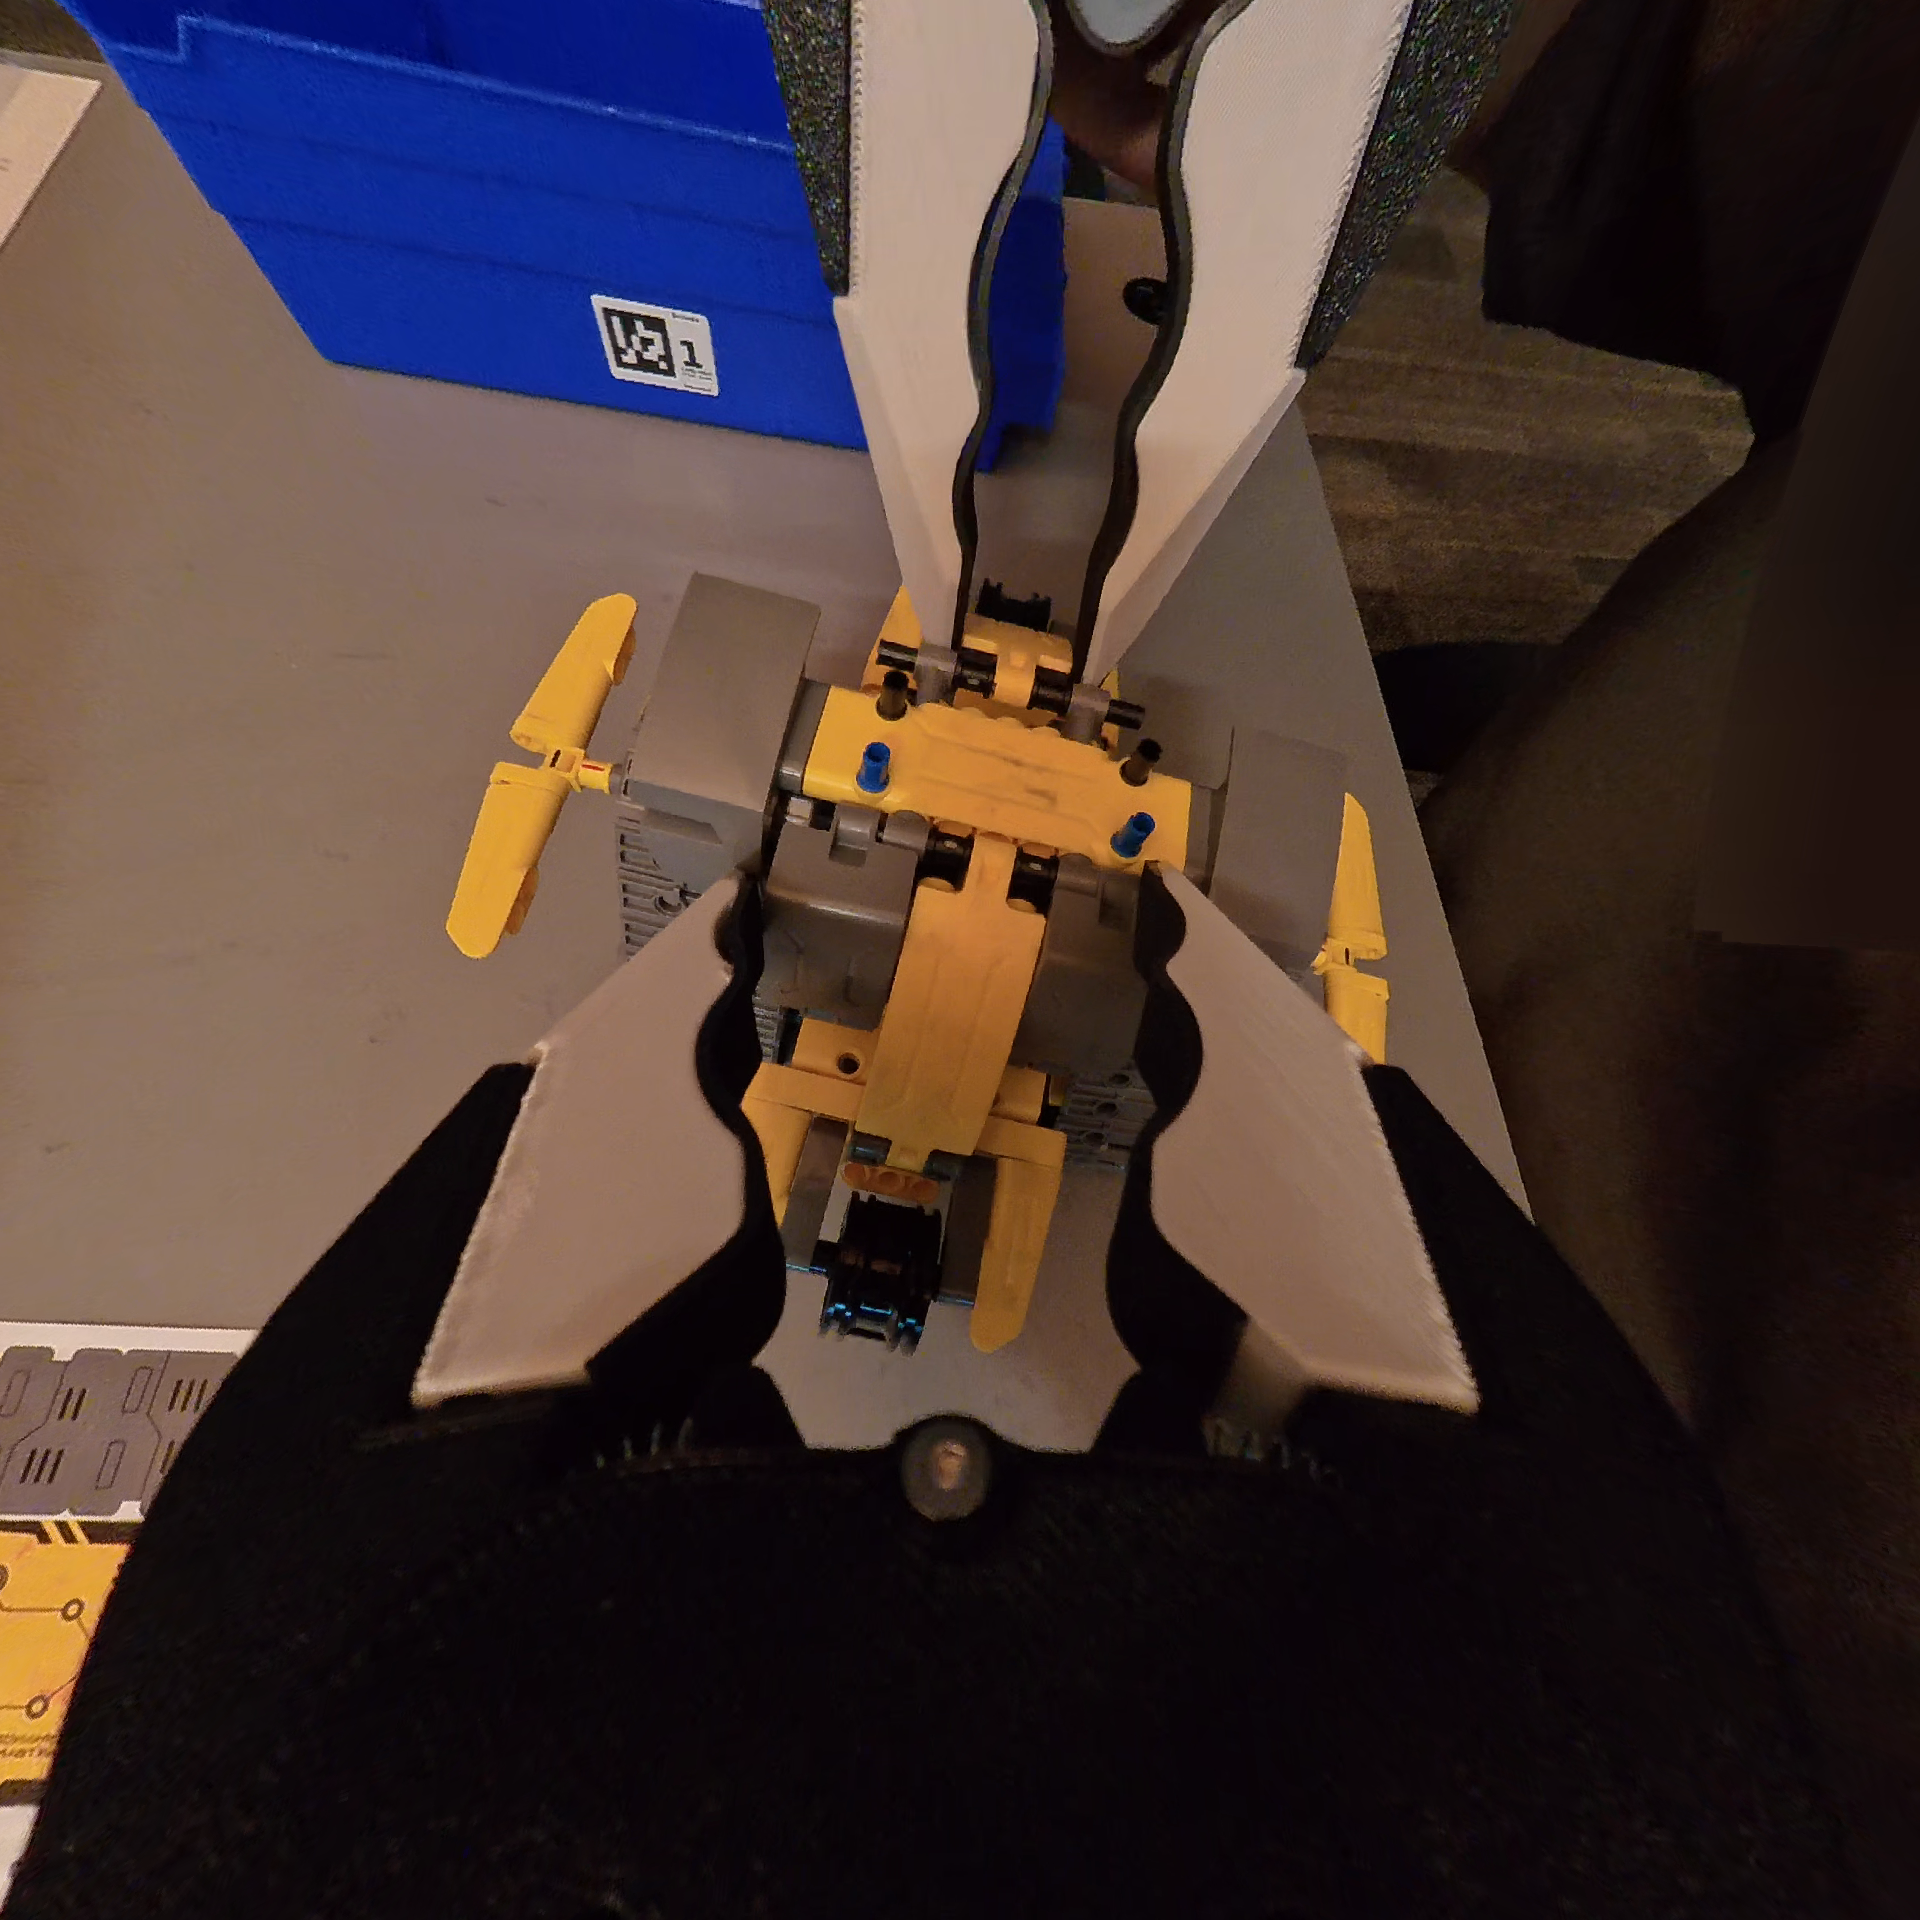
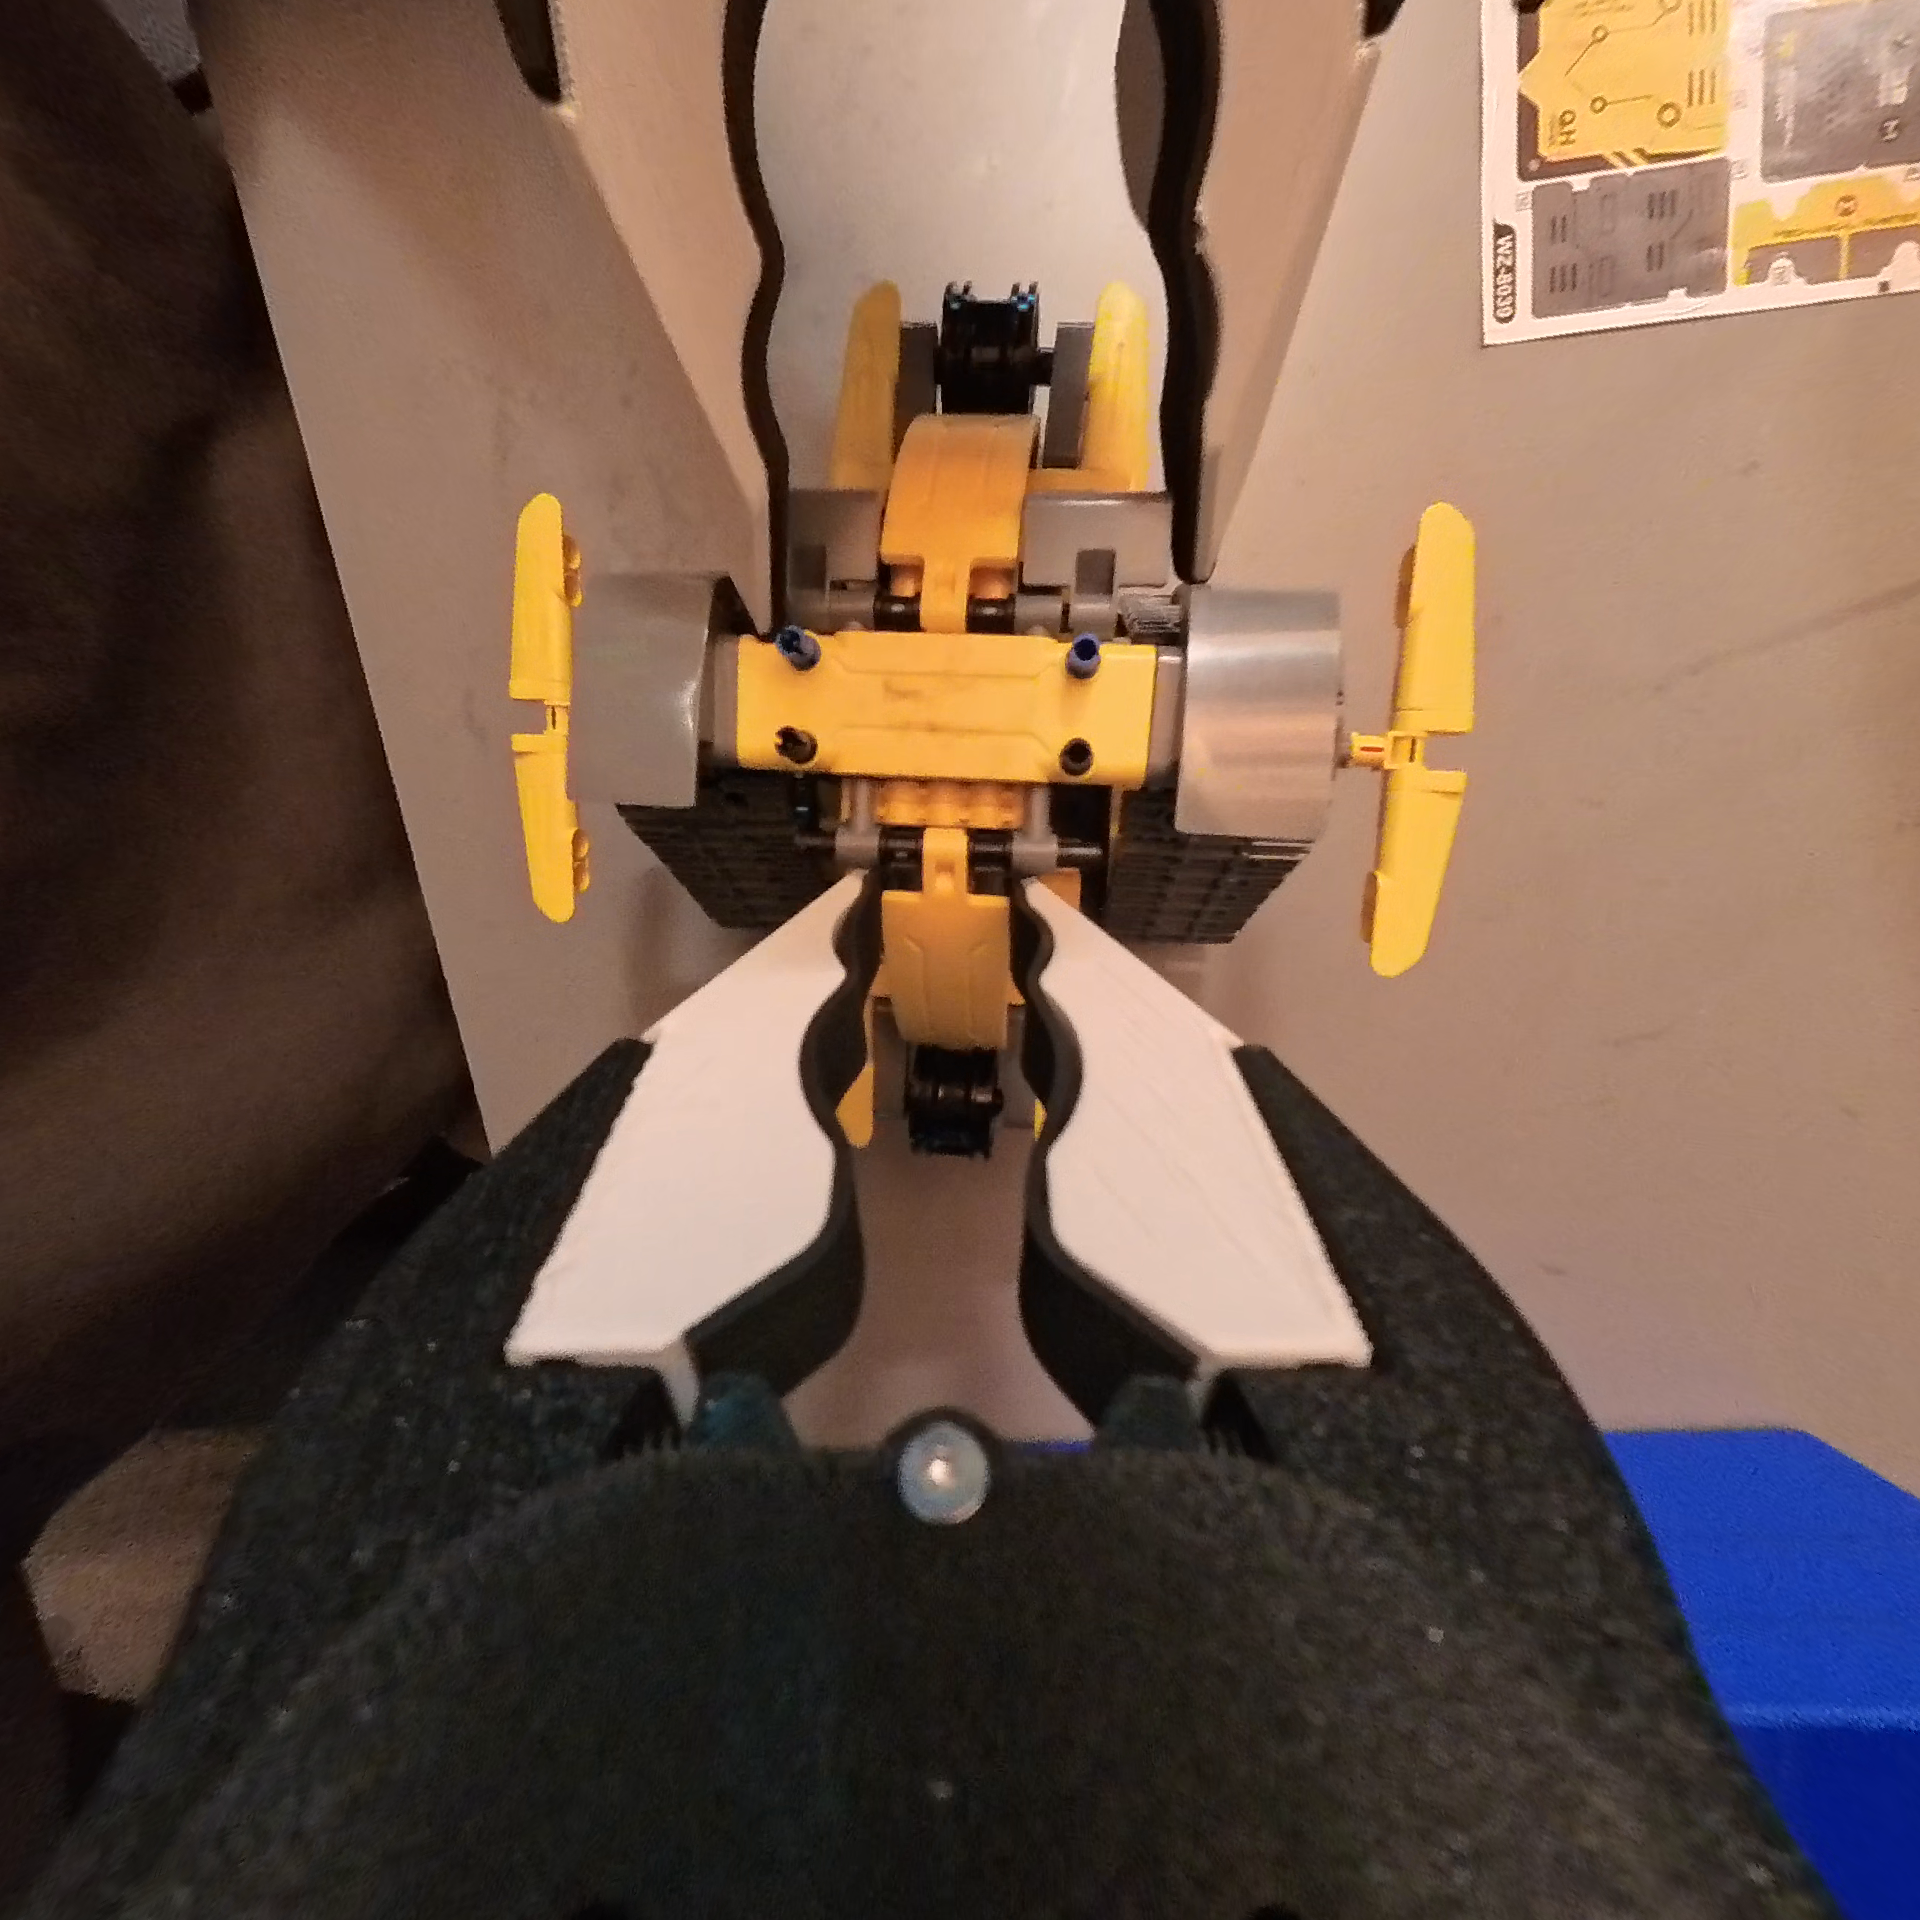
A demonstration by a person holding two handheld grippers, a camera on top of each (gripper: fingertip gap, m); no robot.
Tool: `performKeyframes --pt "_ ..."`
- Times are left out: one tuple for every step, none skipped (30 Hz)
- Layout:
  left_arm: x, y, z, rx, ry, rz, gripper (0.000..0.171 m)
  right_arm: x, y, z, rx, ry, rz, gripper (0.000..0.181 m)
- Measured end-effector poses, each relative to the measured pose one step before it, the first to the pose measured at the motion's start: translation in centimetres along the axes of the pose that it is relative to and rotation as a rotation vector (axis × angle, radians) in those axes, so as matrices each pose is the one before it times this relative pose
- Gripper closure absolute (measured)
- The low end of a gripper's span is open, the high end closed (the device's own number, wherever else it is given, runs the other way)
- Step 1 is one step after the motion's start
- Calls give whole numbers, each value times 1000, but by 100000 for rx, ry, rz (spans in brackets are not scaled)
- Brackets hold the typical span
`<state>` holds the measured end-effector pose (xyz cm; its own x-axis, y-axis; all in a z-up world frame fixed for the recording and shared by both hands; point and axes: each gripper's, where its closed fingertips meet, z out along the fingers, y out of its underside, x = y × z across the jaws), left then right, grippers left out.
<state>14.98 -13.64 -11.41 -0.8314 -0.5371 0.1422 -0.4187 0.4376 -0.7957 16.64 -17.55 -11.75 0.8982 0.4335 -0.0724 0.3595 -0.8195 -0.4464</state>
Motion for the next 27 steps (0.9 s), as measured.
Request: performKeyframes --pt "-8 36 -30 -45 -37 -170 101 20 -63 14 193 -168 381 158" --pt "-7 25 -21 150 -17 -124 101 8 -35 7 679 228 154 158" --pt "4 4 -1 235 3 -89 101 -7 -6 7 1035 553 172 158" --pt "3 -16 6 260 9 -74 101 2 -8 -17 1327 790 140 158" --pt "6 -6 14 67 80 -70 101 -43 -20 -23 1501 745 -65 158" --pt "-1 -9 3 -85 99 71 101 -100 16 -21 1429 573 -330 158" --pt "1 -21 19 -61 56 106 101 -13 -3 -27 1346 1048 -445 158" --pt "5 -16 10 -34 54 94 101 -9 -3 -10 1223 972 -137 158" --pt "2 1 1 -35 71 -13 101 10 -28 -1 1233 776 162 158" --pt "-3 1 -9 23 77 -72 101 14 -32 -3 1240 521 245 157" --pt "0 5 7 137 60 -68 101 5 -18 -9 963 197 223 158" --pt "-11 -10 -4 105 41 -37 101 11 -5 -12 680 80 -51 158" --pt "-1 -12 14 -7 47 -51 101 6 0 -8 319 -22 -159 158" --pt "2 -20 7 -91 -42 41 101 5 18 -8 -150 -51 -310 158" --pt "0 -8 5 -178 -123 104 101 11 -1 -22 -550 52 -679 158" --pt "7 -18 20 -171 -144 111 101 23 -68 -51 -467 136 -831 158" --pt "3 -4 18 -182 -127 110 101 11 -1 -33 -1228 -72 -567 158" --pt "-2 -21 11 -91 -130 123 101 2 24 -2 -1391 -77 -764 158" --pt "4 -3 2 -95 -43 26 101 1 6 -8 -1234 -283 -757 157" --pt "-12 7 -2 -78 -49 -51 101 17 -4 3 -913 -418 -520 157" --pt "-7 18 -19 -68 -12 -74 101 2 -29 0 -559 -523 -125 157" --pt "-12 10 -10 76 10 -61 101 4 -9 -3 -364 -507 19 158" --pt "1 -4 0 180 6 -62 101 4 3 1 -271 -204 -21 158" --pt "4 -8 14 116 24 -26 102 -8 14 -5 -292 144 -169 158" --pt "0 2 -2 18 -20 76 102 0 7 12 -405 517 -435 158" --pt "-4 1 -9 -94 28 10 102 0 -36 23 -357 801 -563 158" --pt "-7 14 -4 -42 105 -106 102 -1 -38 10 -304 976 -461 158"
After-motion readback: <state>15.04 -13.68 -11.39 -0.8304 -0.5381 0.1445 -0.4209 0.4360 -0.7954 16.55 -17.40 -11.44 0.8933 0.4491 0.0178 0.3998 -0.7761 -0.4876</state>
